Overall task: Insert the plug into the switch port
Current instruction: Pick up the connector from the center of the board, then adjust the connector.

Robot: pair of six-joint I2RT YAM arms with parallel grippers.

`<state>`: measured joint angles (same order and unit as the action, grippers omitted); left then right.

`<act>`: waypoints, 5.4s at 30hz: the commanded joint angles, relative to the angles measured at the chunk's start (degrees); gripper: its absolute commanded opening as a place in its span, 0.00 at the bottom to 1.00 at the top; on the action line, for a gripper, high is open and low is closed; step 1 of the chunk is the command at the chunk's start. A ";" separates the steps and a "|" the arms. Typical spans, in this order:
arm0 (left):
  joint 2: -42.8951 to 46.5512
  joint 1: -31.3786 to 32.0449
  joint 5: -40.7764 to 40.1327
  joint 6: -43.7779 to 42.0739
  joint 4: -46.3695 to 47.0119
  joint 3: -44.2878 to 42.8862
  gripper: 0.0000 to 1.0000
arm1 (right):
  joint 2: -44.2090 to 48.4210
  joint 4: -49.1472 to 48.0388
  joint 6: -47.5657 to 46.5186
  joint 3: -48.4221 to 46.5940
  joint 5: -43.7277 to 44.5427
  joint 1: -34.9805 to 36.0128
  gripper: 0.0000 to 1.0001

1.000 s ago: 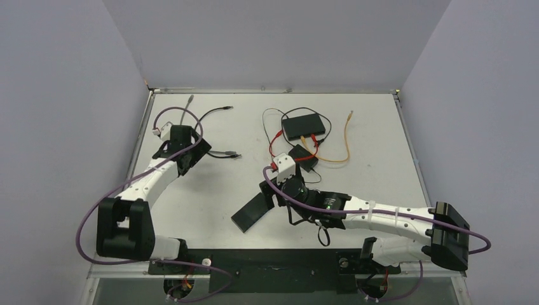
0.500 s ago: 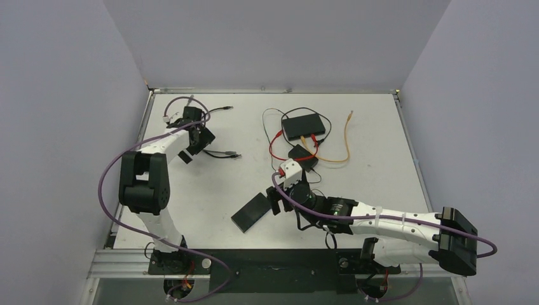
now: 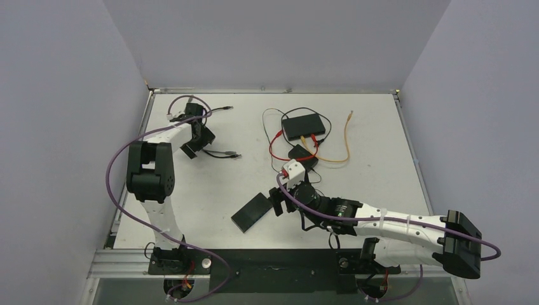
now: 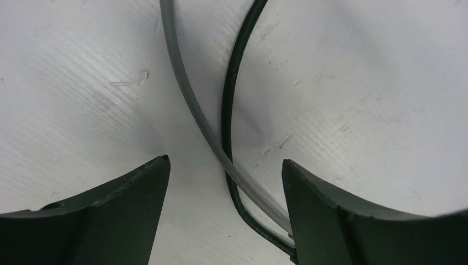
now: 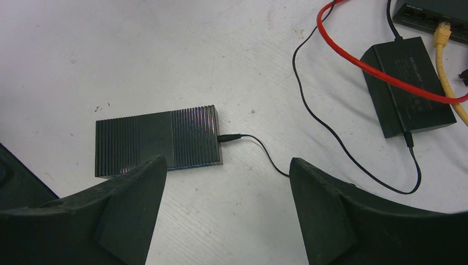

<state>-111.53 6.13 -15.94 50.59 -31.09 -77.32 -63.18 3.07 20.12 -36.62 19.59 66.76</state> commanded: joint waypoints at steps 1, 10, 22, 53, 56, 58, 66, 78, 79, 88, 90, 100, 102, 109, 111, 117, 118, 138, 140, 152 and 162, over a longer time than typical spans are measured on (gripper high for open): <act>-1.48 -0.95 2.65 -0.66 0.33 -2.85 0.68 | 2.06 -2.53 -0.35 0.84 -0.51 -0.71 0.77; -1.54 -1.66 4.95 -1.27 2.05 -1.03 0.38 | 1.93 -2.57 0.08 1.49 -1.07 -1.11 0.77; 0.01 -2.62 7.07 -1.57 3.78 2.12 0.03 | 2.25 -2.54 0.73 1.90 -1.06 -1.11 0.77; 32.12 -0.22 21.23 -8.69 10.55 22.02 0.00 | 6.23 2.90 2.88 0.59 4.65 0.24 0.77; 37.25 0.34 21.75 -9.66 10.02 23.04 0.00 | 6.58 3.33 2.90 0.71 5.14 0.08 0.77; 39.79 0.65 23.00 -10.73 9.19 23.20 0.00 | 6.65 3.53 3.09 0.65 5.25 -0.03 0.77; 50.02 2.50 28.84 -14.63 5.50 25.47 0.00 | 7.27 3.77 4.08 0.24 7.15 -0.53 0.77; 61.79 3.27 37.01 -19.56 -0.74 25.36 0.00 | 9.99 1.83 3.97 -1.93 1.01 -2.08 0.77; 62.49 3.34 37.55 -19.91 -1.21 25.39 0.00 | 10.22 1.32 3.53 -2.07 0.07 -2.08 0.77; 64.04 5.10 46.25 -25.20 -3.66 25.25 0.00 | 14.13 2.43 -6.70 -3.30 -9.52 -0.34 0.76; 64.00 6.28 47.09 -26.43 -4.43 25.14 0.00 | 14.53 4.89 -9.97 -4.75 -11.03 0.65 0.76; 64.79 12.39 49.91 -33.05 -8.91 24.08 0.00 | 17.45 6.66 -26.28 -8.34 -15.96 3.26 0.76; 65.37 13.47 50.52 -33.92 -9.35 24.32 0.00 | 18.32 4.83 -28.51 -7.40 -17.87 3.26 0.76; 66.81 20.40 52.02 -35.63 -10.02 24.37 0.00 | 18.67 1.61 -36.88 -6.89 -23.98 4.17 0.76; 66.75 22.28 52.26 -35.86 -10.16 24.72 0.00 | 18.21 1.57 -38.91 -7.90 -25.25 4.35 0.77; 66.85 27.66 53.93 -36.28 -9.61 24.86 0.00 | 16.56 4.60 -45.34 -10.34 -30.31 4.67 0.77; 66.82 28.84 54.27 -36.38 -9.56 24.90 0.00 | 16.34 4.77 -46.07 -10.50 -30.84 4.75 0.77; 62.66 44.84 47.96 -35.56 -8.75 23.07 0.00 | 9.73 10.24 -47.38 -12.05 -37.52 4.72 0.65; 62.39 45.33 47.84 -35.37 -8.39 23.01 0.00 | 9.17 10.82 -47.44 -12.02 -38.14 4.75 0.61; 61.53 45.91 49.13 -34.85 -5.78 22.83 0.00 | 7.57 12.16 -47.39 -10.94 -40.35 4.78 0.17; 60.99 45.90 46.29 -32.65 -3.62 22.59 0.23 | 9.69 11.71 -46.58 -10.40 -36.27 4.82 0.00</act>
<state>-51.11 51.72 31.57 16.47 -39.99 -51.59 -55.18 17.91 -27.40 -46.85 -18.72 71.00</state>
